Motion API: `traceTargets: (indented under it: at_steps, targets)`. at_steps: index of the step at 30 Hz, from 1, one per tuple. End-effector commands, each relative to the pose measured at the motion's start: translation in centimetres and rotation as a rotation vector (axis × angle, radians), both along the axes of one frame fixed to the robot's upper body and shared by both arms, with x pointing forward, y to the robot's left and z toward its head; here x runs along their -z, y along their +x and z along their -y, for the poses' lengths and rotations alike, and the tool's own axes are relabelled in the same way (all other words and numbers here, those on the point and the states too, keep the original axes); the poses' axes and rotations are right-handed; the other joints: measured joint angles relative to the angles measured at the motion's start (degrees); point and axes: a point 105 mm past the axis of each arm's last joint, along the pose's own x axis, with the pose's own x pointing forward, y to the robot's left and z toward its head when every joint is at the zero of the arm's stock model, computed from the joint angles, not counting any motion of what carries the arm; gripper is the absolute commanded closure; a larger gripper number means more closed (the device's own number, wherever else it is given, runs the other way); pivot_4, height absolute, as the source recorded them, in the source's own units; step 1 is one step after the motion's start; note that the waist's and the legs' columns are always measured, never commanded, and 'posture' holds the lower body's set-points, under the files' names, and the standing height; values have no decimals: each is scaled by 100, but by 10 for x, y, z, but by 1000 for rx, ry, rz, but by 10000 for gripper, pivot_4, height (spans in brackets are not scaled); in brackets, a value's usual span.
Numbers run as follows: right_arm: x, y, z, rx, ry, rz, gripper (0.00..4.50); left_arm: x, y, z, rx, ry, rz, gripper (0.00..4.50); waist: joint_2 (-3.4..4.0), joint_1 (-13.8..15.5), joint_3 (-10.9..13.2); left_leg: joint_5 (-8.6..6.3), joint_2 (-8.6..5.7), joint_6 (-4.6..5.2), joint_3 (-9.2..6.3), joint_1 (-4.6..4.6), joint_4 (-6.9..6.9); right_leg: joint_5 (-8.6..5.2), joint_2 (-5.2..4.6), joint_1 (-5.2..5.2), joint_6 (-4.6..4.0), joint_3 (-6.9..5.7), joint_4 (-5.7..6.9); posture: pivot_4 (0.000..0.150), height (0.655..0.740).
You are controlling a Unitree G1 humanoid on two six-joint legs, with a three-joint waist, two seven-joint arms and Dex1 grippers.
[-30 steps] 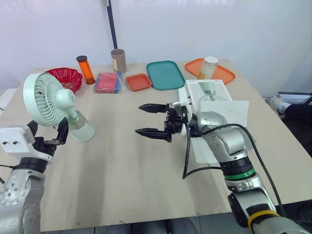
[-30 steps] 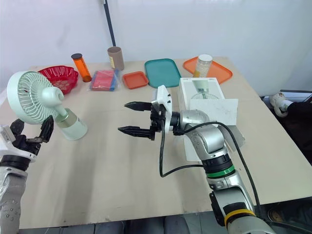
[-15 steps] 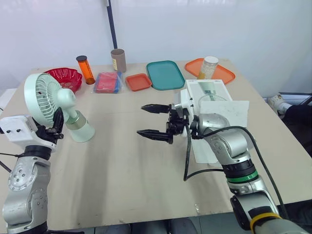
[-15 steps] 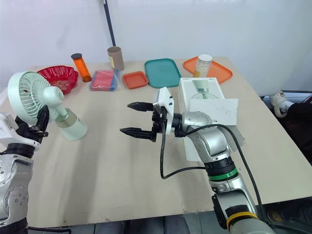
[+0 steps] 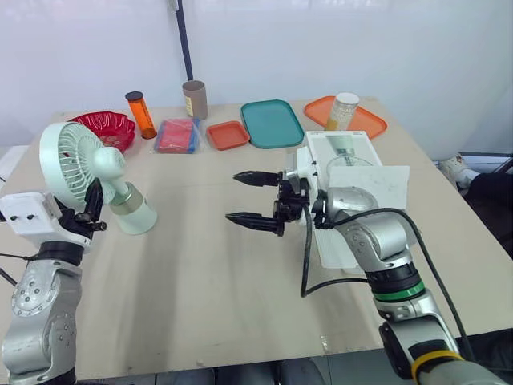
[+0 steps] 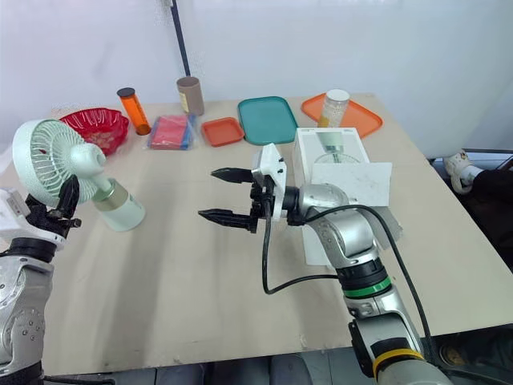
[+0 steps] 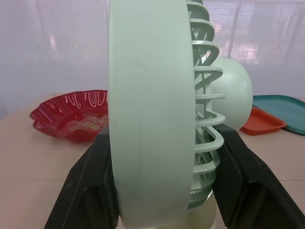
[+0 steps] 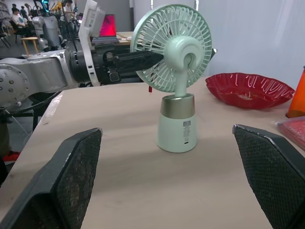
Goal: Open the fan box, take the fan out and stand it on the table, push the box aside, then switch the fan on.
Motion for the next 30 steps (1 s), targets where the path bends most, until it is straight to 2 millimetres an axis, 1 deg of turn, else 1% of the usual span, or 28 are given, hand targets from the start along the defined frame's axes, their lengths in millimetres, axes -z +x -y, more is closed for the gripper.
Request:
traceTargets:
  at_steps: [1, 2, 5, 7, 9, 12, 15, 21, 28, 30]
  targets:
    - [-20, 5, -5, 22, 36, 52, 0, -34, -10, 25, 125, 36, 116, 25126, -2, 0, 1, 1, 0, -2, -2, -2, 0, 0, 0, -1, 0, 0, 0, 1500, 7384]
    - [-22, 8, -7, 32, 33, 52, 0, -38, -12, 28, 141, 43, 123, 25126, -4, -1, 3, 2, 0, -4, -3, -3, 0, 0, 0, -2, 0, 0, 0, 1500, 7384]
    - [-26, 16, -20, 73, -17, 68, 0, -47, -17, 50, 223, 75, 128, 25126, -10, -4, 6, 4, 0, -8, -2, -5, 0, 2, 0, -5, -1, 0, 0, 1500, 7384]
    - [-32, 19, -28, 84, -25, 70, 0, -48, -17, 63, 266, 97, 121, 25126, -10, -6, 6, 6, 0, -10, -2, -6, -3, 3, 0, -9, -2, 0, 0, 1500, 7384]
    - [-38, 17, -34, 78, -23, 72, 0, -48, -15, 71, 278, 101, 121, 25126, -10, -5, 6, 6, 0, -11, -3, -6, -5, 3, 0, -9, -3, 0, 0, 1500, 7384]
    - [-40, 16, -41, 71, -32, 69, 0, -47, -11, 75, 274, 97, 122, 25126, -10, -6, 6, 7, 0, -13, -2, -7, -5, 5, 2, -10, -4, 0, 1, 1500, 7384]
    - [-38, 19, -46, 90, -50, 48, 0, -47, -10, 78, 278, 92, 125, 25126, -10, -10, 6, 7, 0, -12, -2, -7, -6, 5, 2, -11, -4, 0, 1, 1500, 7384]
    - [-23, 29, -58, 160, -93, -21, 0, -46, -7, 79, 279, 96, 130, 25126, -10, -11, 6, 7, 0, -14, -2, -8, -6, 5, 2, -13, -5, 0, 1, 1500, 7384]
    - [-17, 32, -74, 185, -91, -61, 0, -50, -10, 81, 285, 98, 136, 25126, -10, -14, 6, 8, 0, -14, -2, -14, -6, 6, 2, -20, -5, 0, 1, 1500, 7384]
    - [-16, 32, -79, 185, -87, -75, 0, -50, -8, 82, 285, 99, 134, 25126, -10, -22, 6, 8, 0, -15, -2, -17, -6, 6, 2, -24, -6, 0, 2, 1500, 7384]
